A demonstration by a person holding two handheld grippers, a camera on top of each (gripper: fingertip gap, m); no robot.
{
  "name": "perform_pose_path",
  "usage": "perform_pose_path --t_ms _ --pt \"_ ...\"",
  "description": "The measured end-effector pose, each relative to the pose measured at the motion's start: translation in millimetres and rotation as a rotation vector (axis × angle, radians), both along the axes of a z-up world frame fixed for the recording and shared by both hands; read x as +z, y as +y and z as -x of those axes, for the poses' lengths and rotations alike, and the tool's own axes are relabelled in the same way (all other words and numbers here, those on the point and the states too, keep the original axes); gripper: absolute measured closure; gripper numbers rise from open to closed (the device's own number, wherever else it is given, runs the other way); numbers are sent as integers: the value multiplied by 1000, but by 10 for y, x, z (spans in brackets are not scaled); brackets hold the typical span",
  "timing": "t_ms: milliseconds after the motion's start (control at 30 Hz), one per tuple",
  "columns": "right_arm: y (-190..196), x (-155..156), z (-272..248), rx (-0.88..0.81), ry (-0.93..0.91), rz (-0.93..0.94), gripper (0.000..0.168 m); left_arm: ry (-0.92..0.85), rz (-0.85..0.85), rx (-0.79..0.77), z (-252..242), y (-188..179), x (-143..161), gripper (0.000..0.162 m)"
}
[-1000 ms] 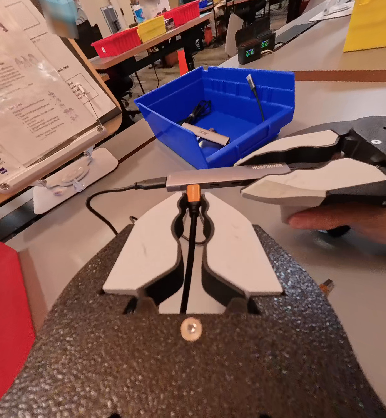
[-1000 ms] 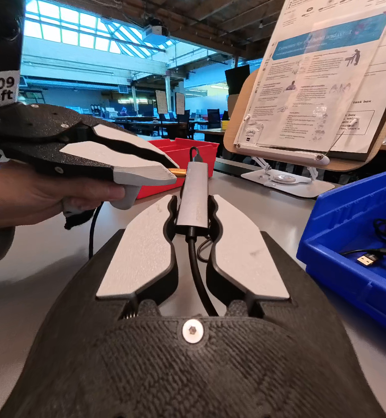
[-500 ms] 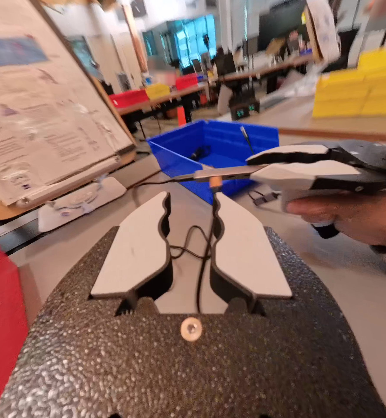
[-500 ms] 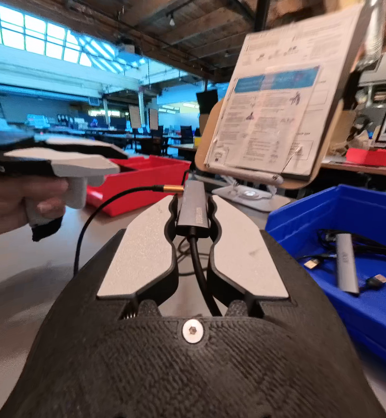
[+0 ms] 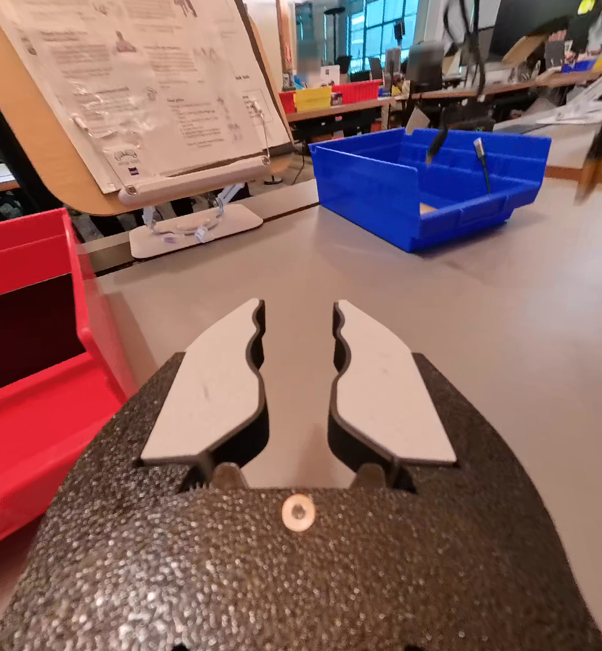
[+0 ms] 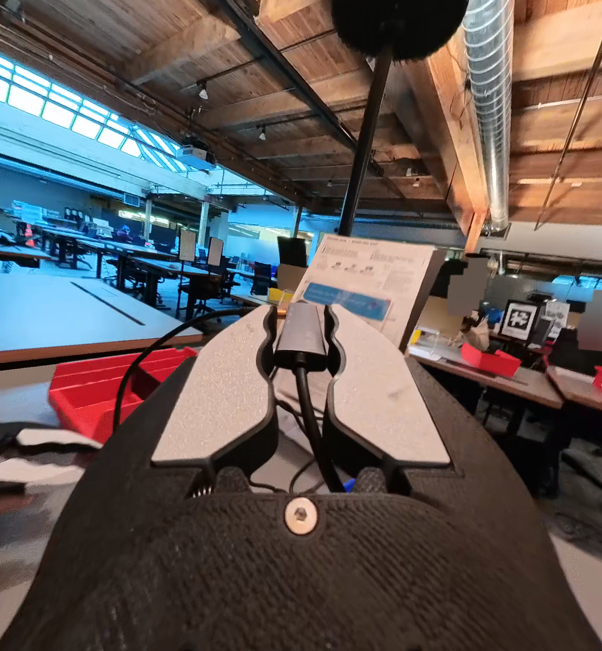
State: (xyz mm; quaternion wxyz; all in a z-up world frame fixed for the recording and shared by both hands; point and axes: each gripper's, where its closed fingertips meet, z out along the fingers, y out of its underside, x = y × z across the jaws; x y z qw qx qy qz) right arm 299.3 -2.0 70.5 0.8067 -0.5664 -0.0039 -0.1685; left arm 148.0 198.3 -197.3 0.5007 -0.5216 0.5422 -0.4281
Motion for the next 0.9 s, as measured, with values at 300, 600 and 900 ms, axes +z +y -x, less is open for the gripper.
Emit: perform_pose_path --t_ms 300,600,900 --pt "-64 581 -1092 -354 -210 196 142 -43 18 -42 56 -27 60 128" --pt "266 -267 -1823 -426 -230 559 142 -52 23 -58 70 -42 73 130" --pt "732 -1346 -1782 -224 -21 892 143 -59 21 -69 79 -59 81 132"
